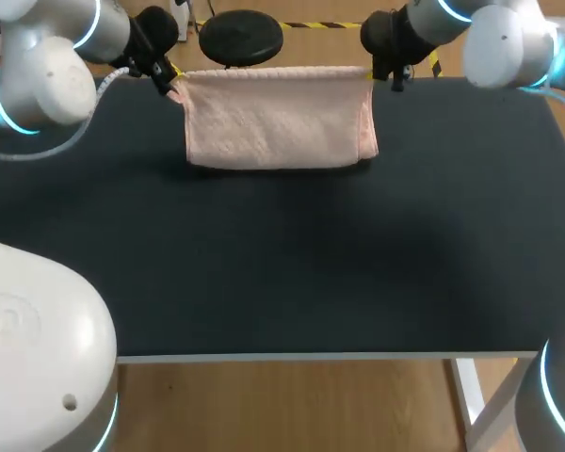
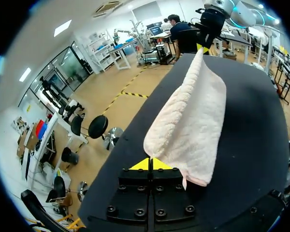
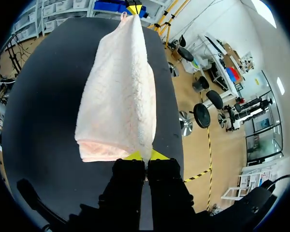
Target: Fold the towel
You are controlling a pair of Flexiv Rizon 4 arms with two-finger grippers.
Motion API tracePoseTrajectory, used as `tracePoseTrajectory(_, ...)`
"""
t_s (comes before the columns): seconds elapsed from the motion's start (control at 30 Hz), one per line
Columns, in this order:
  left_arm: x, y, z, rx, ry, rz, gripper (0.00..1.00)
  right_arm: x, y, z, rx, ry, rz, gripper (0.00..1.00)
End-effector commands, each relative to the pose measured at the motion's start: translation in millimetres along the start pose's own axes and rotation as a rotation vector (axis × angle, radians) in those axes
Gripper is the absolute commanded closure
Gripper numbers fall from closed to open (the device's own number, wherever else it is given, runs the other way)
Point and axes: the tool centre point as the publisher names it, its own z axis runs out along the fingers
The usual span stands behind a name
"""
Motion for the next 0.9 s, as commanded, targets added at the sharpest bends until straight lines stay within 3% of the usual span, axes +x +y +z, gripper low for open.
tracePoseTrajectory(0.03, -28.0, 1.9, 52, -0.015, 0.017, 0.006, 1.00, -27, -9, 43, 0.004, 0.012, 0.004, 1.00)
tracePoseTrajectory(0.33, -51.8, 9.4, 82, -0.040, 0.044, -0.043, 1.00, -53, -15, 73, 0.043, -0.017, 0.006, 1.00)
tracePoseTrajectory(0.6, -57.8, 17.8, 98, -0.058, 0.048, -0.045, 1.00, -60, -17, 86, 0.075, -0.046, 0.000, 1.00)
tracePoseTrajectory(0.63, -58.3, 18.1, 100, -0.059, 0.054, -0.043, 0.88, -60, -17, 86, 0.084, -0.046, 0.007, 1.00)
tracePoseTrajectory(0.67, -58.4, 18.2, 102, -0.058, 0.064, -0.040, 0.78, -60, -19, 87, 0.100, -0.052, 0.001, 0.92)
tracePoseTrajectory(0.7, -58.3, 18.1, 104, -0.060, 0.067, -0.037, 0.69, -59, -20, 88, 0.110, -0.053, -0.001, 0.55)
tracePoseTrajectory(0.73, -57.8, 17.8, 105, -0.061, 0.079, -0.028, 0.55, -59, -20, 88, 0.121, -0.049, 0.005, 0.00)
tracePoseTrajectory(0.8, -56.8, 17.2, 105, -0.062, 0.089, -0.038, 0.00, -58, -21, 87, 0.140, -0.064, 0.004, 0.00)
tracePoseTrajectory(0.9, -54.6, 18.0, 100, -0.061, 0.102, -0.056, 0.00, -56, -25, 83, 0.152, -0.074, 0.027, 0.00)
